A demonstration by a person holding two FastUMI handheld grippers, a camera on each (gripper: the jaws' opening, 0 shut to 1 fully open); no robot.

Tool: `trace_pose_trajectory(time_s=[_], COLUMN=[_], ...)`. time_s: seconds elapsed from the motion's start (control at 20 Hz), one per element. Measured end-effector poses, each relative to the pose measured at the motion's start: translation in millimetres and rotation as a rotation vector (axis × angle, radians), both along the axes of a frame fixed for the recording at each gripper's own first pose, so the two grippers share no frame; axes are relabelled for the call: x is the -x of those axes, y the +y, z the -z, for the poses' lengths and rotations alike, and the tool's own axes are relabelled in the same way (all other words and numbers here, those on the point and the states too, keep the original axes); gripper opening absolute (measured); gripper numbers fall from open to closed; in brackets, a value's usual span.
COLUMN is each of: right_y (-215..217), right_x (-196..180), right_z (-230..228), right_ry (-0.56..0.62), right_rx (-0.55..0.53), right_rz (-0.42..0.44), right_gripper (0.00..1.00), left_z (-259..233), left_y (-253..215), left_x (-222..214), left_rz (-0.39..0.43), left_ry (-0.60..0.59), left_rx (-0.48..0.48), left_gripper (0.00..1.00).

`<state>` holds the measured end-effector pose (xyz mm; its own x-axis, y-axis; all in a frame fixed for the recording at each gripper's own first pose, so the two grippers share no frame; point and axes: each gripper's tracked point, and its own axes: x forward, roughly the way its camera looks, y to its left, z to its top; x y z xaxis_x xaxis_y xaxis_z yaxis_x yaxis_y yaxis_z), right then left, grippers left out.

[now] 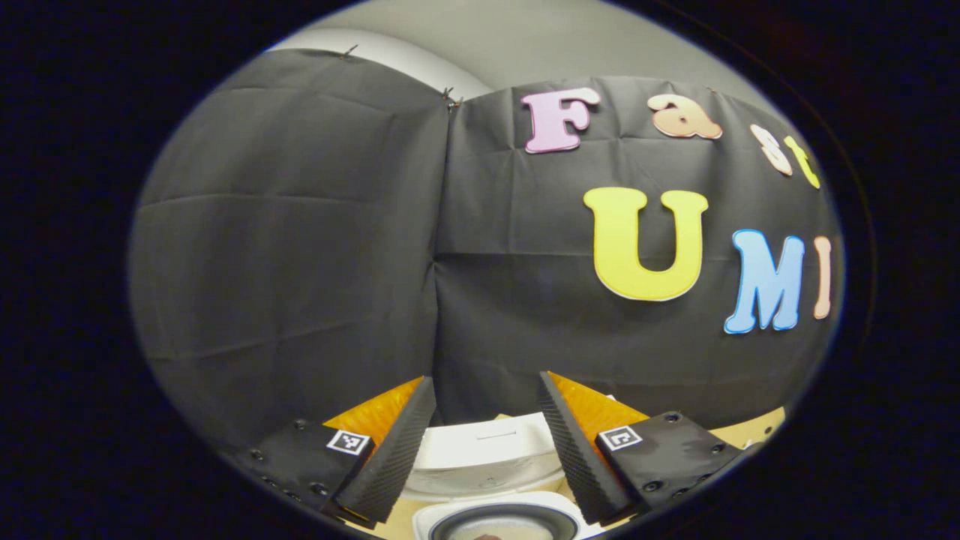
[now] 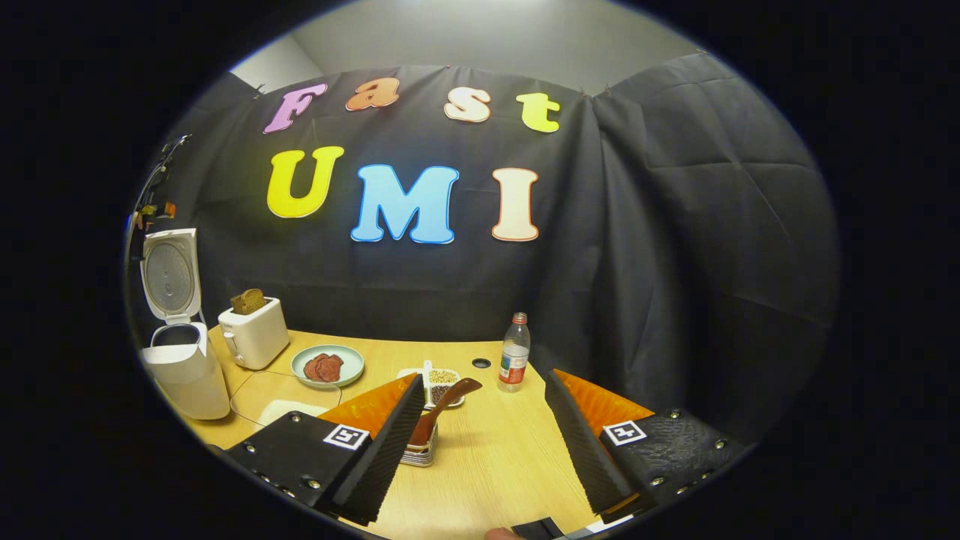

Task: Close the left gripper, press the button to open the rice cooker; take a wooden spoon from the chopstick holder with the right hand, scoop a spoonful of rice and pour it into the rice cooker, then put the wooden spoon back into the chopstick holder.

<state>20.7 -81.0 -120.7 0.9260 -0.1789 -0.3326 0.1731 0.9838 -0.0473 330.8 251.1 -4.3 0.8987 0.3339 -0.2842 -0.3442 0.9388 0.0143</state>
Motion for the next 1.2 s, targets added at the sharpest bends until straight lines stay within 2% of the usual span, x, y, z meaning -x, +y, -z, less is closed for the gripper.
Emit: trace_pose_trajectory(time_s=[0.15,0.2,0.3,0.35,0.5,0.55,0.6,0.65,0.85,1.2], right_y=[-1,1,4,6,14,17,20,24,37,58], right_x=[3,3,2,1,-5,-8,-11,-15,-29,-48], right_z=[3,4,5,6,7,8,9,10,11,12], right_ry=[0.006,0.008,0.013,0.015,0.017,0.017,0.015,0.015,0.011,-0.003], right_rx=[-0.006,-0.008,-0.008,-0.004,0.002,0.0,-0.004,-0.01,-0.031,-0.044], right_rz=[0.013,0.013,0.006,0.0,-0.025,-0.034,-0.043,-0.054,-0.096,-0.171], right_gripper=[0.98,0.98,0.98,0.98,0.98,0.98,0.98,0.98,0.98,0.98], left_z=[12,18,30,32,30,30,30,30,26,34], left_y=[10,12,18,18,15,14,12,10,-6,-38], left_x=[-10,-10,-12,-11,-9,-9,-9,-6,15,58], left_rz=[-0.002,-0.006,-0.022,-0.025,-0.014,-0.012,-0.006,0.001,0.022,0.056], left_ry=[0.038,0.055,0.085,0.09,0.086,0.077,0.066,0.058,0.041,0.055], left_rx=[0.0,0.007,0.025,0.022,0.003,0.002,0.0,-0.004,-0.01,0.021], left_gripper=[0.92,0.95,0.92,0.95,0.93,0.99,0.94,0.95,0.97,0.94])
